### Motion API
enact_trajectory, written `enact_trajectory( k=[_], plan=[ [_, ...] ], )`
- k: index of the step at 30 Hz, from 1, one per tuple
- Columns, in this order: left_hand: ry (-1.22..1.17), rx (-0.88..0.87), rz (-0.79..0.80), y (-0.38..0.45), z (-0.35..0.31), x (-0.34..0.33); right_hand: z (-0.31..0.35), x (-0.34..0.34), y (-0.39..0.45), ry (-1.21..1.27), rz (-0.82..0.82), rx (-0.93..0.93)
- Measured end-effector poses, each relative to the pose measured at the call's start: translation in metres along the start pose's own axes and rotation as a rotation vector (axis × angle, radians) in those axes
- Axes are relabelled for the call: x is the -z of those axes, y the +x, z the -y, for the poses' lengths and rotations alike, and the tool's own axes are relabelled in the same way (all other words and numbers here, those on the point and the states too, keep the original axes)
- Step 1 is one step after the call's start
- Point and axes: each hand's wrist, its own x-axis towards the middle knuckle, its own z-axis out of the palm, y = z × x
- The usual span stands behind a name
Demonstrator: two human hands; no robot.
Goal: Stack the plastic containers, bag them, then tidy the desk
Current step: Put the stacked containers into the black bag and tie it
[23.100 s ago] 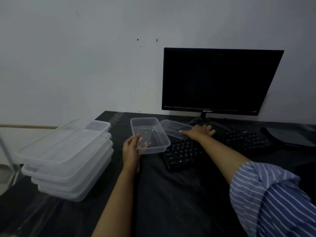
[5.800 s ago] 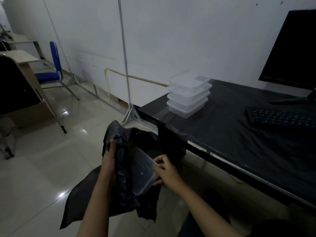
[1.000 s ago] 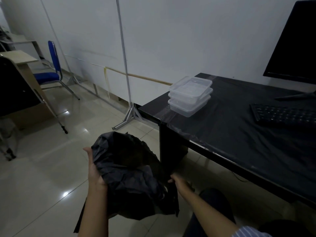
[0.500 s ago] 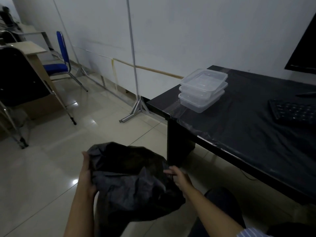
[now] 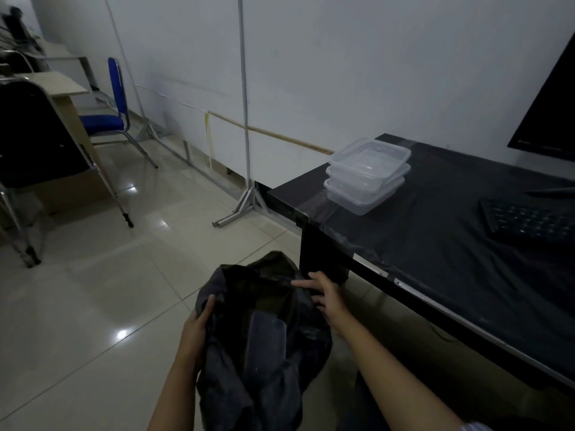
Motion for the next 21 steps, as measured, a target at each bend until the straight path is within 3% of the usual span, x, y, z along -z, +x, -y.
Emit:
enact_trajectory(
  k=[7, 16, 21],
  plan=[
    [-0.045, -0.033, 0.043, -0.002, -0.009, -0.024, -0.009, 0.010, -0.003, -0.109, -0.063, -0.010],
    [-0.399, 0.182, 0.191, 0.001, -0.032, -0.049, -0.017, 0.025, 0.004, -0.436, -0.024, -0.087],
    [-0.493, 0.210, 0.272, 0.007, -0.042, -0.053, -0.012, 0.031, 0.002, -0.533, -0.025, -0.149]
  ],
)
